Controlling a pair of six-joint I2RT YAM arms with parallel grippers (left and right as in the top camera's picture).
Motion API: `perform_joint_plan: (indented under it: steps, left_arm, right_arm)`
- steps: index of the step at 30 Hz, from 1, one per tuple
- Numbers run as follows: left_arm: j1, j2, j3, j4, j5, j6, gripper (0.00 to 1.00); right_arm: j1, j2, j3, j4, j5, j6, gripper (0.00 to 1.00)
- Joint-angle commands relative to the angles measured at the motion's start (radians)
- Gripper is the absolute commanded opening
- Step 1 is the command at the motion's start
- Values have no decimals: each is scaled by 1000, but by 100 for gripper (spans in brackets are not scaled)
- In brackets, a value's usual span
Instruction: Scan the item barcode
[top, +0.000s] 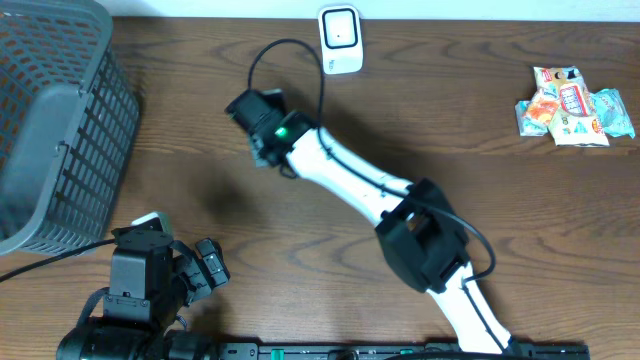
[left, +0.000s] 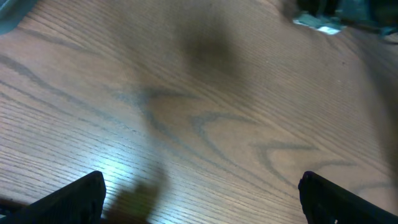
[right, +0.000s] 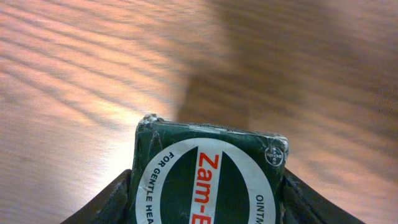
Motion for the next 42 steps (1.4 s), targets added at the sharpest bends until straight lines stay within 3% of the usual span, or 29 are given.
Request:
perform_joint_plan:
  steps: [1, 5, 8, 10, 17, 21, 25, 31, 34, 37, 40, 42]
  left_arm:
    - [2, -4, -1, -2, -9, 2, 98]
    - [2, -4, -1, -2, -9, 2, 98]
    - [2, -4, -1, -2, -9, 2, 98]
    - [2, -4, -1, -3, -9, 2, 98]
    - [2, -4, -1, -2, -9, 2, 98]
    - [2, -4, -1, -2, -9, 2, 98]
    - [2, -4, -1, -2, -9, 2, 98]
    - [2, -4, -1, -2, -9, 2, 98]
    - [2, -4, -1, -2, -9, 2, 98]
    - [2, -4, -1, -2, -9, 2, 98]
    - [2, -4, -1, -2, -9, 2, 98]
    - [2, -4, -1, -2, -9, 2, 98]
  right_arm:
    - [-63, -40, -6, -32, -135, -269, 49]
    - [-95, -40, -6, -114, -312, -512, 48]
    - [-101, -40, -6, -189, -343, -644, 60]
    - [-101, -40, -6, -231, -334, -697, 70]
    - [-102, -40, -6, -280, -247, -734, 80]
    - [-97, -40, -6, -252, -249, -676, 92]
    - [-97, -40, -6, -201, -244, -587, 93]
    - [-122, -55, 77, -216, -83, -146, 96]
    - [-142, -77, 116, -256, -141, -55, 99]
    - [-158, -105, 118, -278, -300, -45, 99]
    - [-159, -105, 117, -330, -327, -64, 99]
    - [-158, -102, 113, -319, -308, -61, 92]
